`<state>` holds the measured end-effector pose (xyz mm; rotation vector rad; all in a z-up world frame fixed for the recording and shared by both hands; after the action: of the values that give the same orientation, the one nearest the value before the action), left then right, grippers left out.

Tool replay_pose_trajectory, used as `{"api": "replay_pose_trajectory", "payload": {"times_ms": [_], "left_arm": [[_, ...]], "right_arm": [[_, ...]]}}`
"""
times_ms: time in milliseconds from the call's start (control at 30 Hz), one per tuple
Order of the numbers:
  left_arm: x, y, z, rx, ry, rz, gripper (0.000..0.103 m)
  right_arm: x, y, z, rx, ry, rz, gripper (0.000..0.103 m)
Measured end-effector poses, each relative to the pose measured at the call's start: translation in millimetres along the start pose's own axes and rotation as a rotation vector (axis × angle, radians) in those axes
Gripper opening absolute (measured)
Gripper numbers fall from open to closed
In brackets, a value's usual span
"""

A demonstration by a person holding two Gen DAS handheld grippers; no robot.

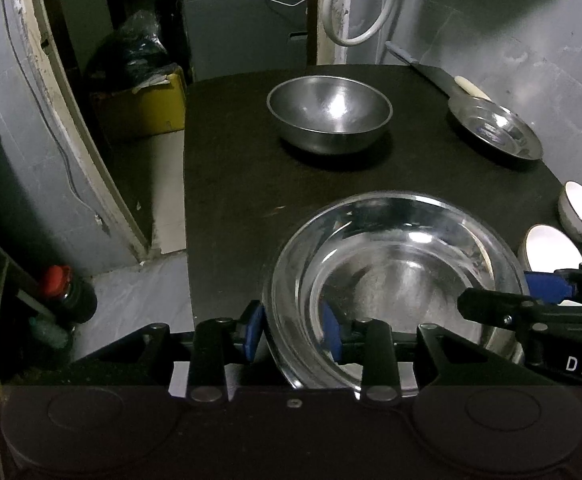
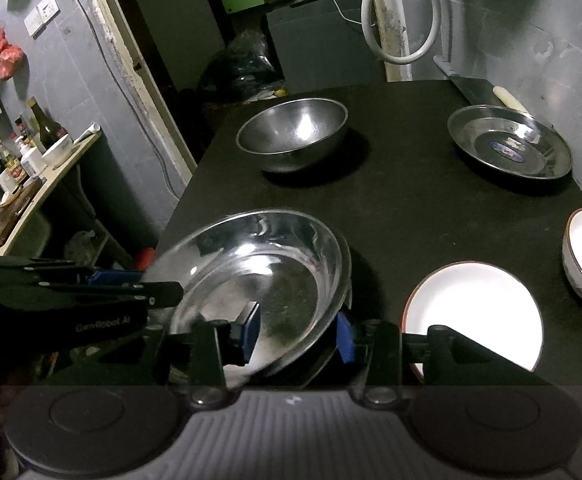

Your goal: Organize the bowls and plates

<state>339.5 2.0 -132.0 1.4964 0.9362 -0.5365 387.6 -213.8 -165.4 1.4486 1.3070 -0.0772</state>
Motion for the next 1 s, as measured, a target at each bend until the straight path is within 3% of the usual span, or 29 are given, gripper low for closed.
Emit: {"api": "replay_pose_trajectory", "payload": {"times_ms": [233,400,500,600,767,833,1000], "left_arm": [[0,0,-2,0.003,0.003,-0.001,0.039],[-2,3,-3,-0.001,0.005,0.009,0.052],[-5,6,-3,-0.005,0.003,0.025,0.067],[-8,11,-3,-0.014,0.017,0.046,0.084],[-11,24,1,-0.022,0.02,0.081,0.088],[-11,28,4,-0.025,0.013,0.09,0.099],[-11,47,22,-0.025,-0.022,0.138,0.102]], "right_arm": [[0,-1,-1,-0.005,0.002,-0.002,0.049],[-1,-2,-2,-0.016,-0.003,-0.007,0.055],[-1,-5,-2,-0.013,-0.001,-0.017,0.061],[-5,-8,0,-0.007,0.006,-0.015,0.075],[-16,-7,2,-0.014,0.001,0.012,0.091],[-23,-4,6,-0.018,-0.005,0.034,0.097],[-41,9,29,-0.018,-0.073,0.106,0.103]]}}
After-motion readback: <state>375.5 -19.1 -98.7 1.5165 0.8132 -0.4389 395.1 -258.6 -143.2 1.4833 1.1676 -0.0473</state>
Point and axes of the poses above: each gripper's, at about its wrist camera, not at the fingertips, and x roughly the way its jaws point, z to its right, y to its top, the point moved 8 cm from there along x, roughly the way its jaws point, and after that the axes turned 11 degrees about y, right-handed, at the moved point
